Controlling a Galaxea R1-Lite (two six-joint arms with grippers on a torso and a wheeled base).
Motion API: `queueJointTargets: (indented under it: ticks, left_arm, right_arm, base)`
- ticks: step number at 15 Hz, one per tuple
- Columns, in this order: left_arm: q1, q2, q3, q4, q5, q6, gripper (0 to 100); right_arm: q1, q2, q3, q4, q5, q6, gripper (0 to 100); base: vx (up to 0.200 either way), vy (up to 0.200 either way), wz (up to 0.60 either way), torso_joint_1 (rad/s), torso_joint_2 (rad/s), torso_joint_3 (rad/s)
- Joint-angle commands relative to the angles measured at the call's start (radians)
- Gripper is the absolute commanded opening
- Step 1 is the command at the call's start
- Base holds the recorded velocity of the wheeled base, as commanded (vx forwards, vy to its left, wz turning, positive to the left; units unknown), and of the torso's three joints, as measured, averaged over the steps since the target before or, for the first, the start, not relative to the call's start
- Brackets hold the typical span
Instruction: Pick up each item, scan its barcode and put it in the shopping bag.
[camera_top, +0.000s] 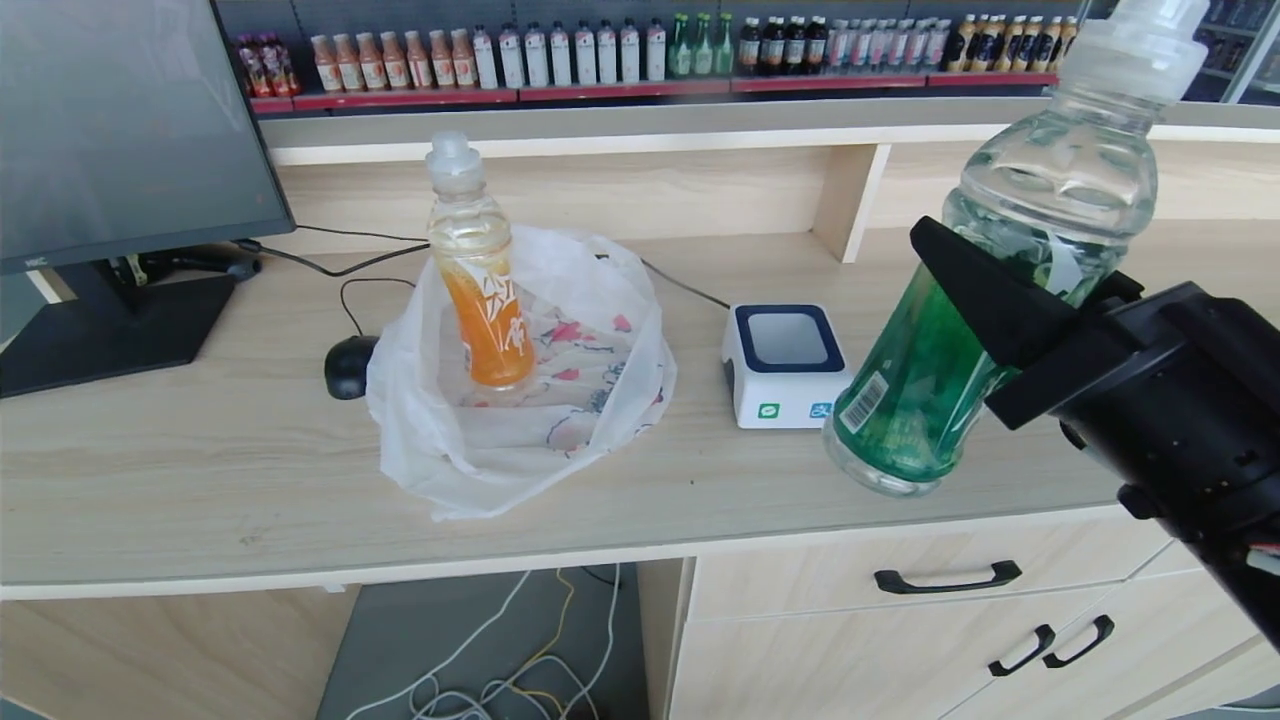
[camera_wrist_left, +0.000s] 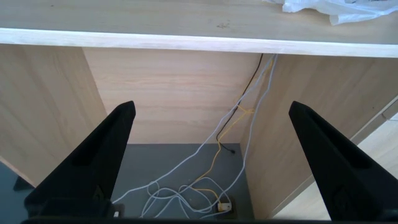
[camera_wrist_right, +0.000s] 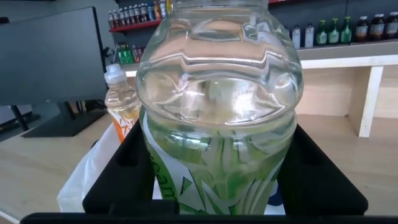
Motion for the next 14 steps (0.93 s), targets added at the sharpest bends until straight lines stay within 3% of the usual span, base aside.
queueJointTargets:
  ticks: [1, 8, 12, 14]
  left_arm:
    - [0.0, 0.0, 0.0, 0.0, 0.0, 0.0, 100]
    - [-0.001, 0.0, 0.0, 0.0, 0.0, 0.0, 100]
    - [0.0, 0.0, 0.0, 0.0, 0.0, 0.0, 100]
    - [0.0, 0.0, 0.0, 0.0, 0.0, 0.0, 100]
  right_arm:
    - [0.0, 0.006, -0.004, -0.001, 0.0, 0.0, 0]
    - [0.0, 0.049, -0.007, -0.001, 0.0, -0.005, 0]
    - [-0.001, 0.138, -0.125, 0.019, 0.002, -0.042, 0]
    - [-0.001, 0.18, -0.156, 0.02, 0.003, -0.129, 0]
  base:
    - [0.0, 0.0, 0.0, 0.0, 0.0, 0.0]
    - [0.0, 0.0, 0.0, 0.0, 0.0, 0.0]
    - [0.0, 0.0, 0.0, 0.0, 0.0, 0.0]
    - [0.0, 0.0, 0.0, 0.0, 0.0, 0.0]
